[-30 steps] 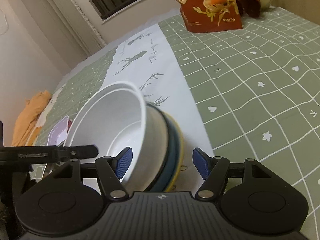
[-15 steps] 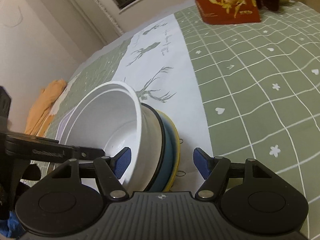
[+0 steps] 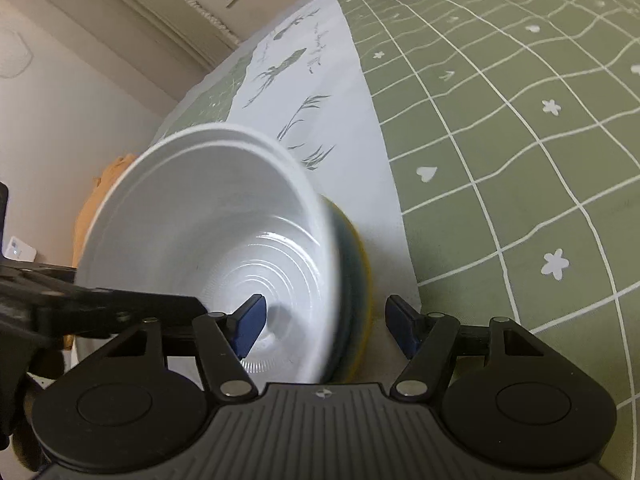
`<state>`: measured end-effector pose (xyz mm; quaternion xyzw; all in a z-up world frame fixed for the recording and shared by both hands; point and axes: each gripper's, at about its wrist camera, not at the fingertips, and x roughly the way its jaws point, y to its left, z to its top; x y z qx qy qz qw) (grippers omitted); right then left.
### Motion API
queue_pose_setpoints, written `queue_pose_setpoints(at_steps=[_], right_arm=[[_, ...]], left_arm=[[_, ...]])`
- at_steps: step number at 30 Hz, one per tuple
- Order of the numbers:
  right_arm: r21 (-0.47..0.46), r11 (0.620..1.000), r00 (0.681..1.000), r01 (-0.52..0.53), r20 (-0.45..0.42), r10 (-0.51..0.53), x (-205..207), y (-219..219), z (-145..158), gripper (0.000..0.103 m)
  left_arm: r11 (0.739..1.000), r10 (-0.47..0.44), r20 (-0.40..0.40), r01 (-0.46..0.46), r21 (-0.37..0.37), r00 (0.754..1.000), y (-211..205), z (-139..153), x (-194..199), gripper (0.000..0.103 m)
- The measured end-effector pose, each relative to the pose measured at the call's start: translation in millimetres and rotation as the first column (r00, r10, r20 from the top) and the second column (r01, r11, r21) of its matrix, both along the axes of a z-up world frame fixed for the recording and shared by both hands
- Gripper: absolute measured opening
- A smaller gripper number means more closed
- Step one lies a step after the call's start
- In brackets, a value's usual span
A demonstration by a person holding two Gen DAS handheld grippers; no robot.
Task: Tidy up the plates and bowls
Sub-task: 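Bring both grippers to the rim of the stacked bowls and grasp it, then lift the bowl stack with both grippers and carry it toward the steel bowl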
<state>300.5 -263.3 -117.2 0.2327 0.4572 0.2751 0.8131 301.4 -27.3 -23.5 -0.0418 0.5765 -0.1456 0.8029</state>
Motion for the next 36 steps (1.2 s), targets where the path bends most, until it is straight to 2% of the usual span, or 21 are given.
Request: queue_pose_setpoints(at_steps=[5,9,12,19,25,36], right_arm=[[0.015,1.0,1.0,0.022,-0.005,-0.022,2,-4,1,0.067],[0.015,1.0,1.0,0.027,-0.001,-0.027,0,-4,-1,0.066],[0.02,0.999,1.0,0.031,0.006,-0.031,-1,-4,1,0.066],[-0.005,1.0,1.0,0.02,-0.018,-0.02,9,6,4,0.066],[-0.061,0.998,0.999,-0.017,-0.035,0.014,18,16,7,0.066],[-0.069,0.997,0.998,-0.03,-0.062,0.026,25,19,8,0.066]], left_arm=[[1.0,-0.004,0.01,0.004,0.014,1.0,-4,-4,3,0.086],[0.998,0.026,-0.028,-0.024,0.054,0.999,3,-19,6,0.087],[0.998,0.06,-0.053,-0.058,0.024,0.997,12,-23,6,0.086],[0.997,0.033,-0.032,-0.031,0.065,0.999,7,-24,6,0.083],[0.997,0.06,-0.029,-0.058,0.06,0.998,14,-26,9,0.074],[0.996,0.083,-0.035,-0.082,0.037,0.996,18,-27,11,0.073]])
